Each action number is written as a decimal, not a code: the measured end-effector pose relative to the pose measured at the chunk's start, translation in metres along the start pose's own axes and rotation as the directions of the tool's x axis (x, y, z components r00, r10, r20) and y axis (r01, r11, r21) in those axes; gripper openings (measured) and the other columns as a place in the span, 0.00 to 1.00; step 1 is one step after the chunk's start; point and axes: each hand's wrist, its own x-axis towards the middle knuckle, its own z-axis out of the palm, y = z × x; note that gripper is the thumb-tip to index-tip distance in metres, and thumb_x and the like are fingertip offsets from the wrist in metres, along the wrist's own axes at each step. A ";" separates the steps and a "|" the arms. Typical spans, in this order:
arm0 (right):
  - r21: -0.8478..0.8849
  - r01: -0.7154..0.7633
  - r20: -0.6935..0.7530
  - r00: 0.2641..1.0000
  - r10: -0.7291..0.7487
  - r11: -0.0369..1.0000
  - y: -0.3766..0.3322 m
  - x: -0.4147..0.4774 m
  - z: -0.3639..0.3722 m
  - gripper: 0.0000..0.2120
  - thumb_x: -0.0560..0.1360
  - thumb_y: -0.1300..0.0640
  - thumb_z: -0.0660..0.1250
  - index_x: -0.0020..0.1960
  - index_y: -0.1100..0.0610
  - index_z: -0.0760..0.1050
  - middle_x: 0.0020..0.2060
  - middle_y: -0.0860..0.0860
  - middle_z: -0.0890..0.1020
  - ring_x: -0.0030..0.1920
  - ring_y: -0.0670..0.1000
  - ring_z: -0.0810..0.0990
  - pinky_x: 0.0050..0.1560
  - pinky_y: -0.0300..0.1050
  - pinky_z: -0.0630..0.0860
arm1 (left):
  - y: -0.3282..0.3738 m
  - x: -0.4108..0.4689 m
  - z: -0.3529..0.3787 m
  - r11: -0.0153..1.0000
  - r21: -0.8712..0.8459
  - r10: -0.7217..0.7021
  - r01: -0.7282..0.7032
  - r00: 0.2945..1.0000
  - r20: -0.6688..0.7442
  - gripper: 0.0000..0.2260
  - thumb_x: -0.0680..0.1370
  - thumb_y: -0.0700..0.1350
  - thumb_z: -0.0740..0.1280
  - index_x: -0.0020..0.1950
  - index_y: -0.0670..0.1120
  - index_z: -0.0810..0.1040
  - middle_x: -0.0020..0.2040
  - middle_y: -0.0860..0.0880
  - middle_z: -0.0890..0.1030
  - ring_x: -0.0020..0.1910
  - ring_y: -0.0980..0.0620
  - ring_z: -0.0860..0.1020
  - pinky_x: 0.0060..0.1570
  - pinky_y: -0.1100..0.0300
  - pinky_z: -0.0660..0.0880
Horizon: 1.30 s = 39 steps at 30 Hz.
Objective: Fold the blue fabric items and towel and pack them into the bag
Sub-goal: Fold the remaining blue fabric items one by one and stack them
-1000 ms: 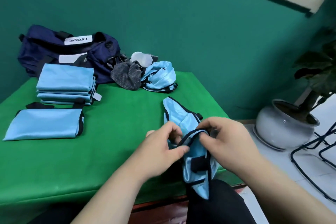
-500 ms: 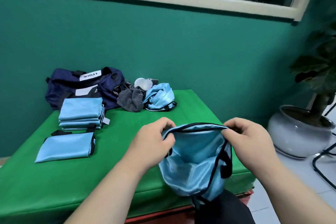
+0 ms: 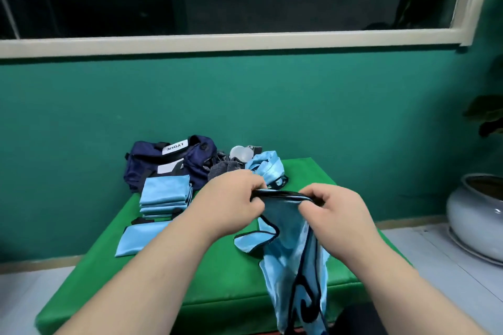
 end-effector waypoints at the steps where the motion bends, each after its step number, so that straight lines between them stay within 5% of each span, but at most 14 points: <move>1: 0.021 -0.026 0.004 1.000 0.026 0.999 -0.001 0.000 -0.005 0.09 0.71 0.59 0.64 0.41 0.50 0.82 0.28 0.49 0.79 0.25 0.46 0.69 0.31 0.45 0.72 | -0.001 -0.003 -0.003 0.999 0.037 -0.014 0.014 1.000 -0.003 0.04 0.72 0.47 0.63 0.46 0.50 0.76 0.43 0.54 0.76 0.46 0.53 0.74 0.45 0.56 0.74; 5: 0.004 -0.076 0.055 0.996 0.076 0.997 -0.003 0.001 -0.020 0.10 0.70 0.59 0.63 0.42 0.50 0.82 0.32 0.54 0.82 0.28 0.57 0.77 0.34 0.51 0.78 | 0.003 -0.009 -0.022 0.998 0.008 -0.059 0.059 0.998 -0.024 0.04 0.73 0.46 0.64 0.46 0.52 0.75 0.41 0.54 0.78 0.42 0.52 0.74 0.43 0.56 0.74; 11: -0.082 0.038 0.050 0.998 -0.034 0.996 -0.035 0.002 -0.018 0.10 0.70 0.52 0.68 0.50 0.41 0.74 0.39 0.38 0.81 0.41 0.40 0.79 0.43 0.40 0.75 | 0.028 0.002 -0.053 0.976 -0.208 -0.056 0.056 0.998 0.008 0.09 0.72 0.46 0.67 0.47 0.58 0.73 0.40 0.59 0.80 0.33 0.61 0.76 0.30 0.63 0.69; 15: -0.151 0.117 -0.045 0.991 -0.125 0.982 -0.050 0.012 -0.010 0.03 0.71 0.50 0.67 0.45 0.46 0.75 0.37 0.42 0.80 0.42 0.46 0.78 0.43 0.46 0.77 | 0.036 0.014 -0.058 0.936 -0.345 -0.067 0.069 0.998 0.019 0.07 0.70 0.45 0.70 0.44 0.56 0.75 0.37 0.54 0.83 0.34 0.53 0.83 0.38 0.51 0.82; 18: -0.175 0.167 -0.042 0.983 -0.177 0.970 -0.048 0.019 -0.007 0.05 0.71 0.48 0.67 0.46 0.47 0.77 0.41 0.42 0.81 0.43 0.45 0.78 0.44 0.46 0.77 | 0.027 0.016 -0.050 0.907 -0.411 -0.097 0.094 0.995 0.015 0.08 0.71 0.46 0.72 0.44 0.54 0.74 0.38 0.52 0.84 0.37 0.49 0.84 0.42 0.45 0.82; 26: -0.194 0.136 -0.008 0.990 -0.141 0.971 -0.006 0.046 0.002 0.04 0.74 0.54 0.67 0.45 0.49 0.80 0.36 0.44 0.82 0.35 0.46 0.77 0.38 0.42 0.73 | -0.006 0.015 -0.003 0.824 -0.543 -0.167 0.162 0.985 0.041 0.10 0.76 0.54 0.72 0.44 0.49 0.77 0.38 0.53 0.85 0.36 0.54 0.82 0.43 0.56 0.75; 30: -0.256 0.028 -0.062 0.997 -0.045 0.966 0.032 0.065 0.002 0.03 0.73 0.53 0.67 0.42 0.51 0.78 0.35 0.46 0.81 0.38 0.49 0.78 0.37 0.43 0.71 | -0.035 0.002 0.052 0.863 -0.449 -0.205 0.232 0.973 0.109 0.06 0.78 0.54 0.68 0.44 0.52 0.78 0.42 0.54 0.83 0.42 0.54 0.79 0.44 0.58 0.75; 34: -0.292 -0.072 -0.056 0.997 0.058 0.954 0.073 0.068 0.012 0.04 0.73 0.53 0.66 0.41 0.52 0.77 0.34 0.46 0.80 0.37 0.47 0.77 0.33 0.40 0.68 | -0.069 -0.028 0.124 0.927 -0.255 -0.179 0.275 0.922 0.343 0.03 0.77 0.48 0.69 0.49 0.56 0.78 0.48 0.59 0.81 0.49 0.57 0.78 0.49 0.65 0.72; 39: -0.287 -0.166 -0.067 0.986 0.153 0.943 0.107 0.065 0.027 0.06 0.73 0.53 0.65 0.38 0.54 0.74 0.31 0.48 0.78 0.34 0.49 0.75 0.32 0.43 0.67 | -0.101 -0.061 0.197 0.996 -0.004 -0.070 0.086 0.834 0.547 0.27 0.70 0.56 0.73 0.69 0.56 0.72 0.67 0.56 0.70 0.70 0.53 0.66 0.69 0.54 0.65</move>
